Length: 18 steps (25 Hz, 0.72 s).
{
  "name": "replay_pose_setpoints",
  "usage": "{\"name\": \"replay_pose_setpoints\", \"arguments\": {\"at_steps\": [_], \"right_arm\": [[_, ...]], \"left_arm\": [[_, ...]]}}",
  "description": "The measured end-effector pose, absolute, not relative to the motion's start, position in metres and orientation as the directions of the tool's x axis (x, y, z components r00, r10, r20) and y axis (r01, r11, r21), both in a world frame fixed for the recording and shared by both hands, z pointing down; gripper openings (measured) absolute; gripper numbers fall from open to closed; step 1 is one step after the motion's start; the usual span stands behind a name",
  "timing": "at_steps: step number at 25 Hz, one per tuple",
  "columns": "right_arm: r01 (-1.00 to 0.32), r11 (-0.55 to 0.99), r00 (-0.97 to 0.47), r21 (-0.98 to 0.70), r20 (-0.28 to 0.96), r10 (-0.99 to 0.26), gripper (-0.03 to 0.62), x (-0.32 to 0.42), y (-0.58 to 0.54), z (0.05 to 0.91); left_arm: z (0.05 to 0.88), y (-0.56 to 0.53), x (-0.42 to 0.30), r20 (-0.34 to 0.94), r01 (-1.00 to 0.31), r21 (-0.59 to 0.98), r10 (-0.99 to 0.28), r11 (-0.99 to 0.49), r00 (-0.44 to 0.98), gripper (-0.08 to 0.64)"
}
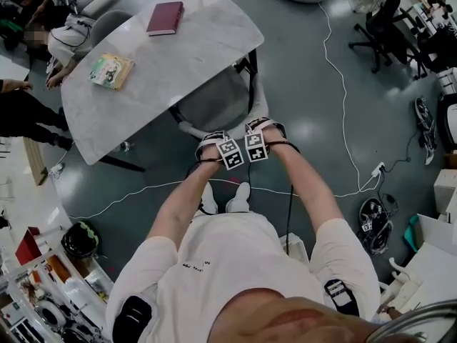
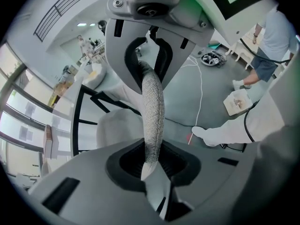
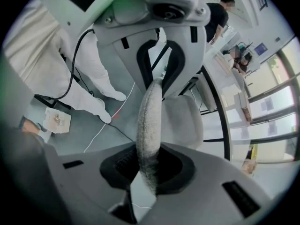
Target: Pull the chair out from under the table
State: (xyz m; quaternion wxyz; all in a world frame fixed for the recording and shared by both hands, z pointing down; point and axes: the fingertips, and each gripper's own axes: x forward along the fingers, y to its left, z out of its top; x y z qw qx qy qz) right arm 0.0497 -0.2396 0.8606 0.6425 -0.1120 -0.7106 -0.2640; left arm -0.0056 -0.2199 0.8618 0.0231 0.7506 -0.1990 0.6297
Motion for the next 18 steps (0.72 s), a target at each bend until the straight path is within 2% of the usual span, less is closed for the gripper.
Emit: {"name": "replay_pose_setpoints", "arguments": {"at_steps": [18], "right_arm": [[0.503, 0.842, -0.139, 0.192, 0.98, -0.141, 0.083, 0.079, -0.18, 0.862]], "left_arm": [[0.863, -0.159, 0.026, 0.955, -0.335, -0.196, -0.257, -0.922, 0.148, 0.071]]}}
